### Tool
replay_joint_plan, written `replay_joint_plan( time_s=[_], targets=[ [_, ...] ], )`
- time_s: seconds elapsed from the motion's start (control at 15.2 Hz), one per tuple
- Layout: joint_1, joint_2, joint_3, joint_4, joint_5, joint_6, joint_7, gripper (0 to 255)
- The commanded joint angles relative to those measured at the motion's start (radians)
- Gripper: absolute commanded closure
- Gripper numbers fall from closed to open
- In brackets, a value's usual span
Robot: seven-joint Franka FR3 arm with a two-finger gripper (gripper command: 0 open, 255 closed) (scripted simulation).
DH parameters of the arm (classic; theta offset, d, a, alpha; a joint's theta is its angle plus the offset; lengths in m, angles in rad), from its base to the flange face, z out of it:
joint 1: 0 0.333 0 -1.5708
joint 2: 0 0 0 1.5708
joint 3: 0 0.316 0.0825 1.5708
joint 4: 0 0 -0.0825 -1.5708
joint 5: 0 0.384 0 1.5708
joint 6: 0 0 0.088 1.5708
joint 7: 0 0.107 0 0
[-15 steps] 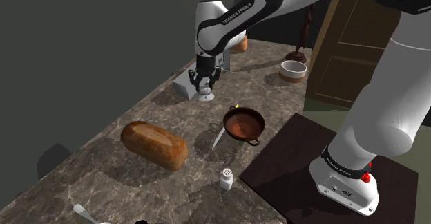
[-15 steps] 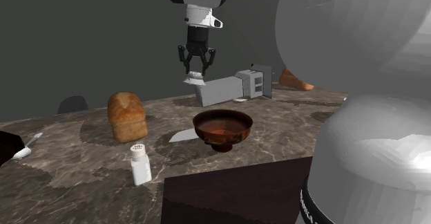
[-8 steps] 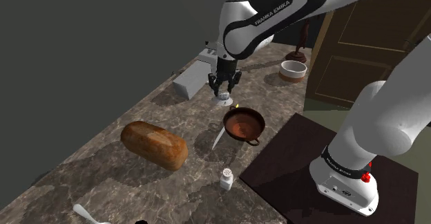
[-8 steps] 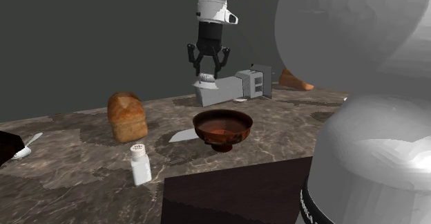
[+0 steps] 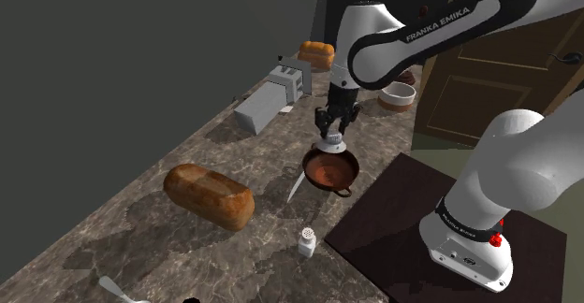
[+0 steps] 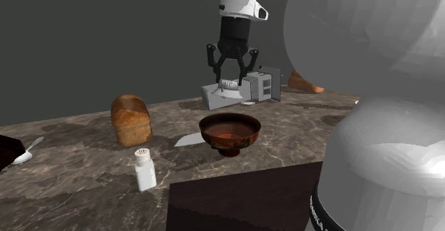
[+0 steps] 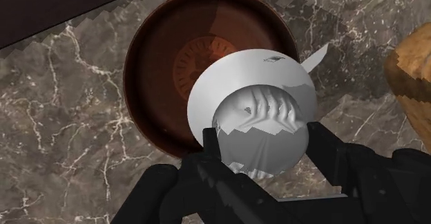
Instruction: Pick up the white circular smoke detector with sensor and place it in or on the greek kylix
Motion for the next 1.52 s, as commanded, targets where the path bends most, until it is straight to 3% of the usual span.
replay_joint_plan(
  time_s=[0.0, 0.99, 1.45],
  targets=[
    [0.001, -0.011, -0.001, -0.033, 0.002, 0.022, -0.004, 255],
    [0.022, 0.187, -0.007, -0.115, 0.042, 0.301, -0.043, 255],
    [0.022, 0.187, -0.007, -0.115, 0.042, 0.301, -0.043, 255]
  ],
)
